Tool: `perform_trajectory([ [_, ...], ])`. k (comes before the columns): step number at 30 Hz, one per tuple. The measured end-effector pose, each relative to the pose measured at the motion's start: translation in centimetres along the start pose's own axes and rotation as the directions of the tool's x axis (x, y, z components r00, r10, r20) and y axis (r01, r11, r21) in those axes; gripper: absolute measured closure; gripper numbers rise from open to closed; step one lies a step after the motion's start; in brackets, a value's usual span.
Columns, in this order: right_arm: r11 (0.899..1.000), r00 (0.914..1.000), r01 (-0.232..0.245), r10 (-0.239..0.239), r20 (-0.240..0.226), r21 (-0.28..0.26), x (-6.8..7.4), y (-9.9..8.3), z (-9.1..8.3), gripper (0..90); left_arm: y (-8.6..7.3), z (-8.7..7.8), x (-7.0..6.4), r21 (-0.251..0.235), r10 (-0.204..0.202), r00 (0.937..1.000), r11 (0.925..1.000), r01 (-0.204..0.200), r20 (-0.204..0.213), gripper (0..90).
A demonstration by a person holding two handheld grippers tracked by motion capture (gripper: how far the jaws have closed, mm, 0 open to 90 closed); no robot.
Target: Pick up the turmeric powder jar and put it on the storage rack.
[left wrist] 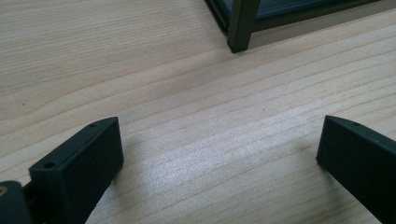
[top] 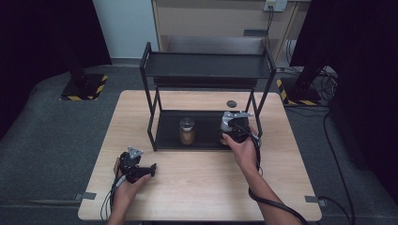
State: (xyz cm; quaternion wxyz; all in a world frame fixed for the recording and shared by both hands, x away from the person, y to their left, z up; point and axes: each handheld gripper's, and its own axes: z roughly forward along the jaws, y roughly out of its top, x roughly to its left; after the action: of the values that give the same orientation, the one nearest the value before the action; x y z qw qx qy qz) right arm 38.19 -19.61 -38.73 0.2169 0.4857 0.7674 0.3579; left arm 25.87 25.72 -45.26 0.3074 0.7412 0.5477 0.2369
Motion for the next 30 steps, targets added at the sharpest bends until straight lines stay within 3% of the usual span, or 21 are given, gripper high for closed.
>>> perform_trajectory([
  [15,1.000,1.0000,-0.001,0.001,0.005,-0.007,0.0,-0.3,0.8,31.8,0.0,0.0,0.0,0.000,0.000,1.0000,1.0000,0.000,-0.001,0.0],
  [30,0.999,0.9993,0.032,-0.031,0.022,-0.022,0.7,-1.0,0.7,31.4,0.0,0.0,-0.1,0.000,-0.001,1.0000,1.0000,0.001,-0.002,0.0],
])
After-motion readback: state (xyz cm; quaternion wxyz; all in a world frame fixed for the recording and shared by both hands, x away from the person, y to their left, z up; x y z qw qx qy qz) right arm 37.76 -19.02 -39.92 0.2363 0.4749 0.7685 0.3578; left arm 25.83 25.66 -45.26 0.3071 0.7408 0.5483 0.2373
